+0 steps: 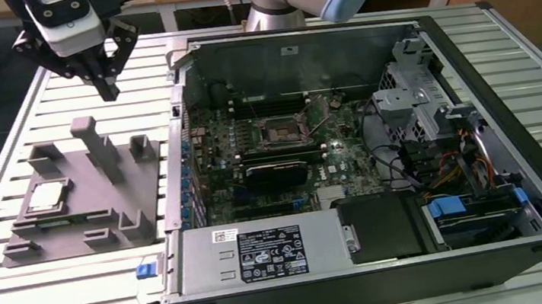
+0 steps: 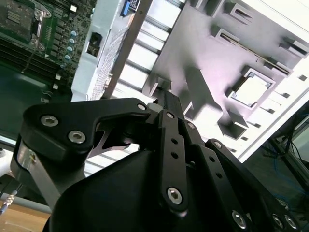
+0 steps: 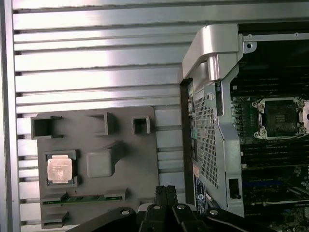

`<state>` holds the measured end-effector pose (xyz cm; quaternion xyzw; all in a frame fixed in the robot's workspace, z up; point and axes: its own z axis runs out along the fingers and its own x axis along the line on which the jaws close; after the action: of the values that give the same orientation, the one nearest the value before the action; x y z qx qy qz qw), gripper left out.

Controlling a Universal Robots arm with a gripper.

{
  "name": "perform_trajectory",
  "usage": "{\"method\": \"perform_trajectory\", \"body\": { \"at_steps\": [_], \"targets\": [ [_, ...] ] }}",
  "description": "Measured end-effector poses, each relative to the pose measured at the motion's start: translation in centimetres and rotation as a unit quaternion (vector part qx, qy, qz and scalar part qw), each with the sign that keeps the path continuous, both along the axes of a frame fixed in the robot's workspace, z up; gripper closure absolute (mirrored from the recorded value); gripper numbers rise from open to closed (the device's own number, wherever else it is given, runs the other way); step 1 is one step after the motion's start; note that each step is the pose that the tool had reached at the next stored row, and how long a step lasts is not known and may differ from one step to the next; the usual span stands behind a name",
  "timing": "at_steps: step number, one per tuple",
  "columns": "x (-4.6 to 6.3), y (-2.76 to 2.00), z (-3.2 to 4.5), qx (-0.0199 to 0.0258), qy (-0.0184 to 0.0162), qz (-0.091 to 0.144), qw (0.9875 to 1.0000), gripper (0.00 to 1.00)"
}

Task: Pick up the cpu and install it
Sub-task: 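Reach for the cpu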

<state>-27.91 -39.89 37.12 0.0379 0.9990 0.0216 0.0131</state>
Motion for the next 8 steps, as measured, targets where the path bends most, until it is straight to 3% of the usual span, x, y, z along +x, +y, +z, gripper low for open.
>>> {"method": "perform_trajectory", "body": {
  "at_steps": [8],
  "targets": [
    [-1.3, 0.00, -0.19, 0.0000, 0.0000, 0.000, 1.0000, 0.89]
  ]
}}
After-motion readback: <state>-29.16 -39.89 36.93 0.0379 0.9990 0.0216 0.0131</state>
